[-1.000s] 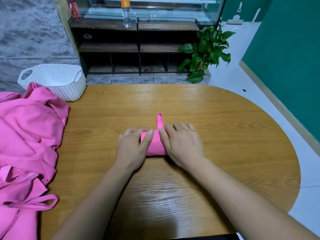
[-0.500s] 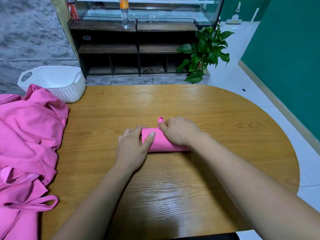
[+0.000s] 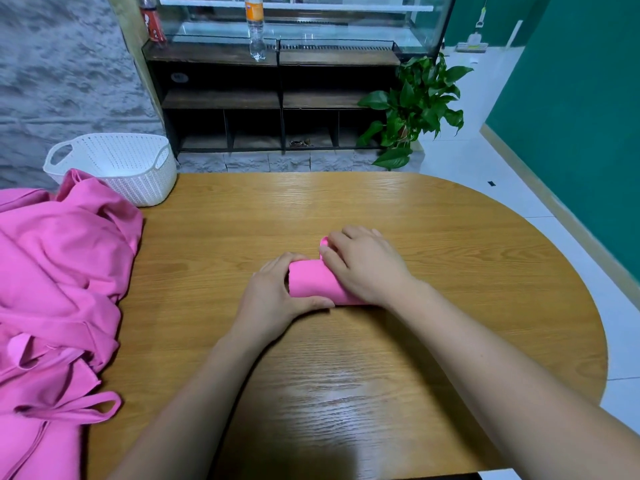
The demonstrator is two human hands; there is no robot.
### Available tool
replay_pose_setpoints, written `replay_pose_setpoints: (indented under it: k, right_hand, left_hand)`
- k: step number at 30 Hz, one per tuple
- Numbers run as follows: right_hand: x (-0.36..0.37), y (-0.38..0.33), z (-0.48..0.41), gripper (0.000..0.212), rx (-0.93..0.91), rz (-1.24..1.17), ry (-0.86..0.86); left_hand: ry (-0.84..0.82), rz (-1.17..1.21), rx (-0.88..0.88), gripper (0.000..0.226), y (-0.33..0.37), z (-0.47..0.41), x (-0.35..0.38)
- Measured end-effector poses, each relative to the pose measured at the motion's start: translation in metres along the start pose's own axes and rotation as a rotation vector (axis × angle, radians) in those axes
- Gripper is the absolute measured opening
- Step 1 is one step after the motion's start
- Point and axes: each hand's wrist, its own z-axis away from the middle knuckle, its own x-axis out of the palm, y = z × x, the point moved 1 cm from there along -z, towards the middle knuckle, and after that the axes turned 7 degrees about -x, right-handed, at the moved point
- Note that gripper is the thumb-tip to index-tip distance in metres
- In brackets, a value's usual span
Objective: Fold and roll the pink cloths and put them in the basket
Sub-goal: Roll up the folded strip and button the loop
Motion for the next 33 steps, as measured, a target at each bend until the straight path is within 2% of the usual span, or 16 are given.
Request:
replay_pose_setpoints:
  k: [2,5,9,12,16,20,22,24,28,33]
  right_hand:
    - [-0.001,-0.002,0.010,0.042,-0.126,0.012,0.021]
    - [-0.002,0.002,0.028,0.055,-0.192,0.038,-0.007]
    - [0.000,0.009,0.044,0.084,-0.184,0.064,-0.040]
    - [0.003,0.009,0.037,0.097,-0.103,0.073,-0.050]
    - [0.009,0.002,0.021,0.091,0.053,-0.076,0.053]
    - [0.016,-0.010,0.006,0.068,0.315,-0.441,0.220]
    - [0.019,-0.012,-0.002,0.065,0.426,-0.591,0.238]
    - [0.024,-0.010,-0.006,0.070,0.476,-0.728,0.259]
    - [0.037,-0.002,-0.004,0.075,0.488,-0.933,0.279]
    - [0.047,0.006,0.000,0.065,0.499,-1.060,0.318]
  left_hand:
    - [-0.013,0.006,-0.035,0.082,0.000,-0.003,-0.001]
    - [-0.041,0.010,-0.086,0.080,-0.004,-0.008,-0.002]
    - [-0.083,0.162,-0.148,0.070,-0.002,-0.012,-0.007]
    - [-0.018,0.337,-0.112,0.065,0.005,-0.013,-0.006]
    - [0.132,0.484,-0.096,0.073,0.012,-0.018,-0.005]
    - [0.153,0.603,-0.039,0.076,0.017,-0.025,-0.008]
    - [0.115,0.644,-0.012,0.067,0.015,-0.026,-0.004]
    - [0.112,0.662,-0.024,0.052,0.007,-0.026,0.001]
    - [0.163,0.638,-0.037,0.037,-0.004,-0.023,0.000]
    - [0.245,0.497,-0.024,0.014,-0.008,-0.021,-0.002]
